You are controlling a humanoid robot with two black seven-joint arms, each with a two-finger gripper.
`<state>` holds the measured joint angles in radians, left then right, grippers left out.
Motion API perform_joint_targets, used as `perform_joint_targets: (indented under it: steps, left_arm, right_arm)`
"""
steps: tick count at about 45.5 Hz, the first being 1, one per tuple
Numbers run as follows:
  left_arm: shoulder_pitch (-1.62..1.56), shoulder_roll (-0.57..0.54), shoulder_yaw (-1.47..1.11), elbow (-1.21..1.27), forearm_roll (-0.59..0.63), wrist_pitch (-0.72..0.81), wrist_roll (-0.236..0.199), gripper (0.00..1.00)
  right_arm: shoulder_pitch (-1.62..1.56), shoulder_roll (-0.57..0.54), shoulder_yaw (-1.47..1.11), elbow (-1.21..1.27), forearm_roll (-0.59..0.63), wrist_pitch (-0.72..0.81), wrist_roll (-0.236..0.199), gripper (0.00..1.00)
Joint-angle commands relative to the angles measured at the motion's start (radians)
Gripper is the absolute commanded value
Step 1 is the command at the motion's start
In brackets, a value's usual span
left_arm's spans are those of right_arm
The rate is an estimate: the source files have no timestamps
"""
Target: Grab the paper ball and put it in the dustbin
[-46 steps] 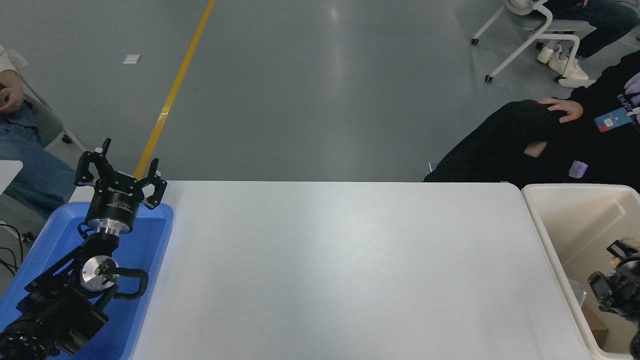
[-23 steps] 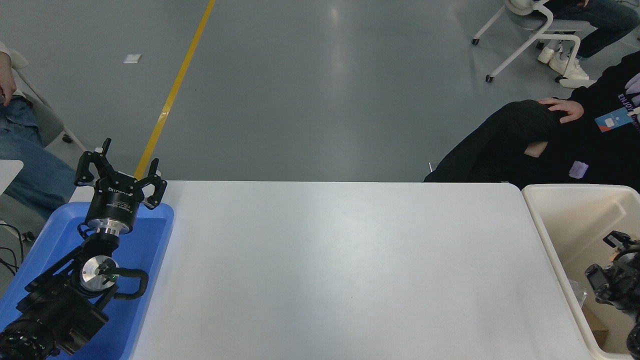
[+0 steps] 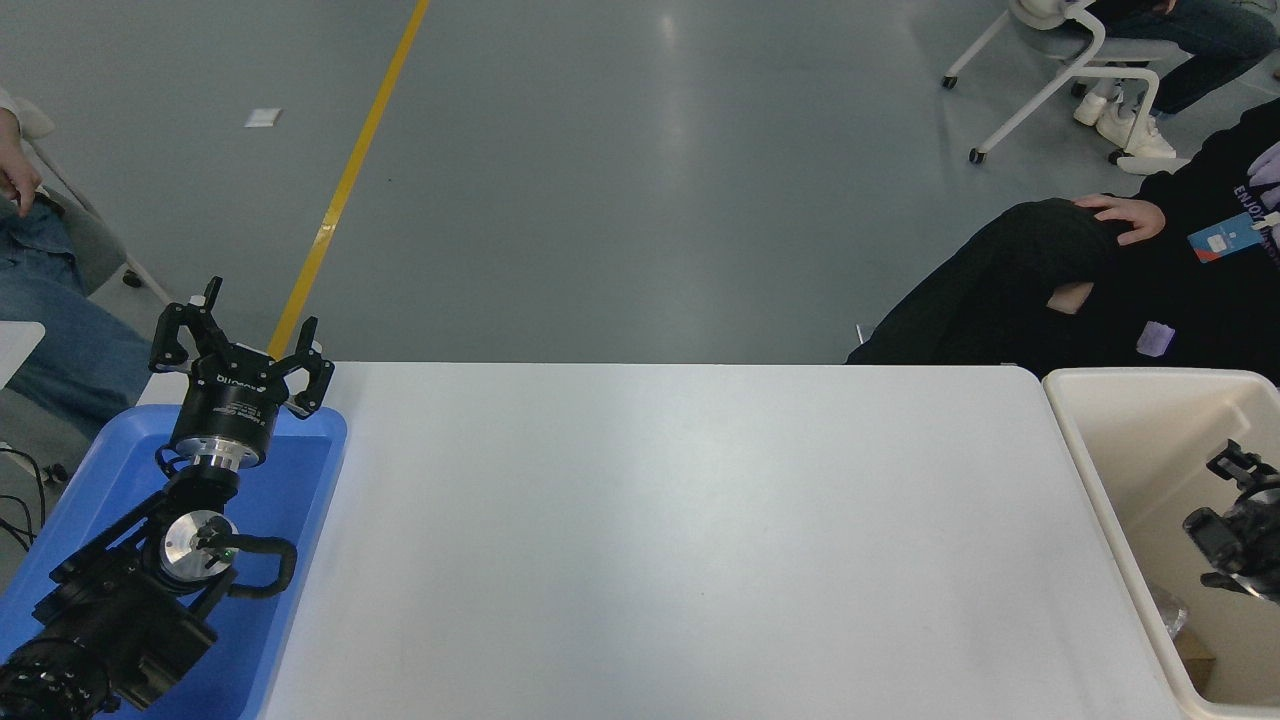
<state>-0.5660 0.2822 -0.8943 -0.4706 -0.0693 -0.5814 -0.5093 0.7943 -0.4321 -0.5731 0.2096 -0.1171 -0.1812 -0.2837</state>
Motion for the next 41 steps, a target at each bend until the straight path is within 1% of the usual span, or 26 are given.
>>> perform_joint_targets:
  steps: [1, 11, 14, 17, 23, 27, 29, 32, 36, 38, 41]
  left_arm:
    - [0.000, 0.000, 0.000, 0.001, 0.000, 0.000, 0.000, 0.99]
    - [0.000, 0.000, 0.000, 0.000, 0.000, 0.000, 0.000, 0.99]
    - [0.000, 0.000, 0.000, 0.000, 0.000, 0.000, 0.000, 0.99]
    - [0.000, 0.000, 0.000, 0.000, 0.000, 0.000, 0.000, 0.99]
    - [-0.002, 0.000, 0.000, 0.000, 0.000, -0.001, 0.002, 0.99]
    - [-0.002, 0.000, 0.000, 0.000, 0.000, 0.000, 0.002, 0.99]
    - [-0.002, 0.000, 0.000, 0.000, 0.000, -0.001, 0.002, 0.99]
    - [-0.002, 0.000, 0.000, 0.000, 0.000, -0.001, 0.002, 0.99]
    - [-0.002, 0.000, 0.000, 0.000, 0.000, 0.000, 0.002, 0.99]
    - [0.000, 0.000, 0.000, 0.000, 0.000, 0.000, 0.002, 0.99]
    - [0.000, 0.000, 0.000, 0.000, 0.000, 0.000, 0.002, 0.99]
  right_arm:
    - [0.132, -0.119, -0.018, 0.249, 0.002, 0.006, -0.003, 0.99]
    - [0.238, -0.195, -0.040, 0.451, 0.004, 0.022, -0.006, 1.00]
    - [0.311, -0.224, -0.106, 0.565, 0.014, 0.057, -0.009, 1.00]
    - [0.423, -0.240, -0.229, 0.675, 0.025, 0.106, -0.008, 1.00]
    - [0.634, -0.209, -0.459, 0.783, 0.030, 0.186, -0.005, 1.00]
    - [0.675, -0.157, -0.496, 0.804, 0.031, 0.207, -0.005, 1.00]
    - [0.695, -0.148, -0.496, 0.829, 0.031, 0.232, -0.005, 1.00]
    - [0.746, -0.134, -0.498, 0.870, 0.034, 0.299, -0.005, 1.00]
    - [0.827, -0.108, -0.496, 0.892, 0.039, 0.431, -0.005, 1.00]
    - [0.891, -0.102, -0.498, 0.906, 0.040, 0.523, -0.005, 1.00]
    - [0.991, -0.080, -0.507, 0.924, 0.039, 0.711, -0.005, 1.00]
